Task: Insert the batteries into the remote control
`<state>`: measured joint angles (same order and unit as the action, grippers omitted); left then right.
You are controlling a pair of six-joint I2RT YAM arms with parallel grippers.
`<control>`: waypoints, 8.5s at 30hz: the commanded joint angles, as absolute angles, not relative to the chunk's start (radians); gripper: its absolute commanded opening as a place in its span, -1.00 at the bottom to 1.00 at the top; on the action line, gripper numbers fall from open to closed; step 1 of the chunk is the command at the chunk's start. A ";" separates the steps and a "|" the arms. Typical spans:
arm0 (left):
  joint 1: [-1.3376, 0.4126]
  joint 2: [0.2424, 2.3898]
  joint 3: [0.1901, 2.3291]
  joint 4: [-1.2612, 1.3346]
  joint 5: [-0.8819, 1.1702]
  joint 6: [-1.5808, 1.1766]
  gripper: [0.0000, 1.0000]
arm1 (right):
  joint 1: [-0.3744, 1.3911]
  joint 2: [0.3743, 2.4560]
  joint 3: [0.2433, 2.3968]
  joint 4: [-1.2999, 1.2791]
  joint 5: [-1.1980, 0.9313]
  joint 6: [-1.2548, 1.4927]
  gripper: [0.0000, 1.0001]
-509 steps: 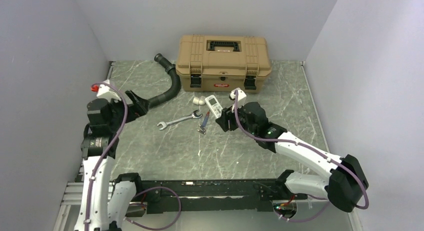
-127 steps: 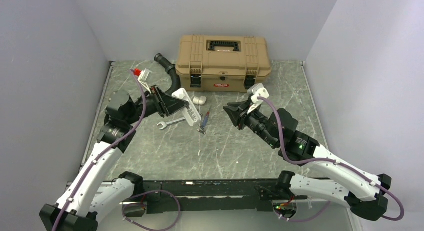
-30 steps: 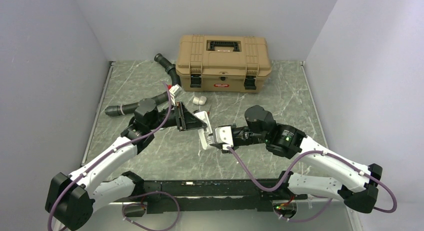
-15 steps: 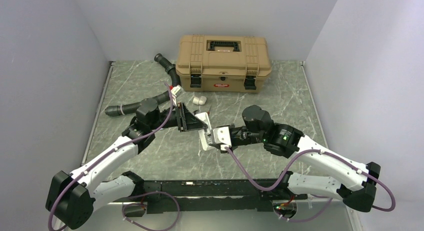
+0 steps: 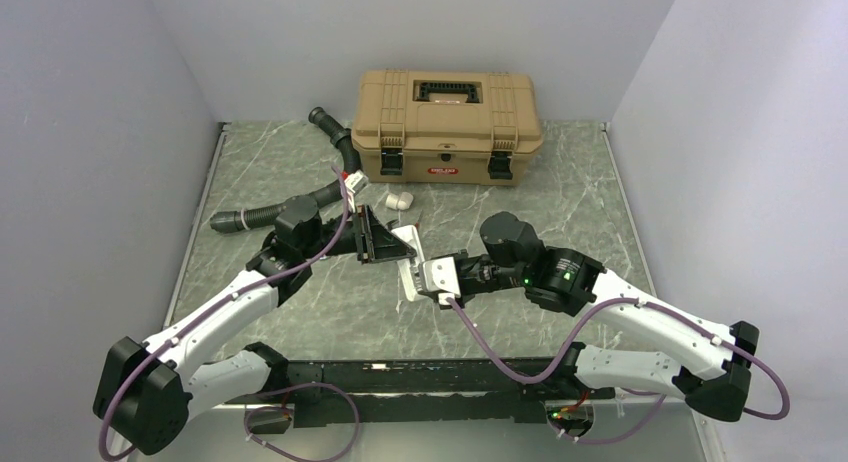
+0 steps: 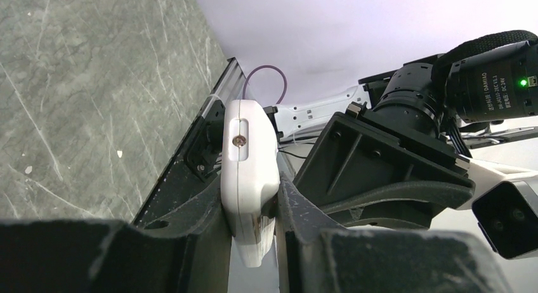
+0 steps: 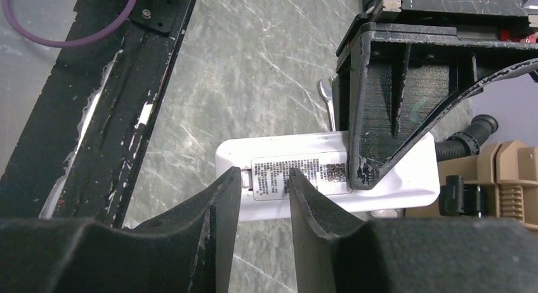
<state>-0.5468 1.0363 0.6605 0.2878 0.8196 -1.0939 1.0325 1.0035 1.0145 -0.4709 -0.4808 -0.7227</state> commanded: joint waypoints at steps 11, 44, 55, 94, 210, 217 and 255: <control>-0.552 1.046 0.672 0.395 0.864 -1.147 -1.00 | 1.052 1.003 1.034 -0.466 -0.431 -0.766 -0.30; -0.553 1.052 0.666 0.446 0.912 -1.170 -1.00 | 1.059 1.001 1.037 -0.506 -0.314 -0.837 -0.29; -0.554 1.055 0.660 0.466 0.926 -1.183 -1.00 | 1.064 1.003 1.042 -0.505 -0.268 -0.864 -0.28; -0.581 1.073 0.659 0.410 0.899 -1.135 -1.00 | 1.068 0.959 1.041 -0.373 -0.244 -0.868 -0.25; -0.593 1.146 0.579 0.527 0.849 -1.252 -1.00 | 1.068 0.935 0.977 -0.511 -0.385 -0.762 0.12; -0.593 1.144 0.572 0.518 0.844 -1.243 -1.00 | 1.068 0.935 0.984 -0.505 -0.392 -0.760 0.12; -0.594 1.174 0.533 0.574 0.808 -1.247 -1.00 | 1.069 0.887 0.969 -0.332 -0.355 -0.529 0.12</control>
<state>-0.5888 1.1755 0.5453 0.4763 0.8288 -1.2419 1.0710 0.9253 0.9756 -0.4866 -0.3740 -0.6922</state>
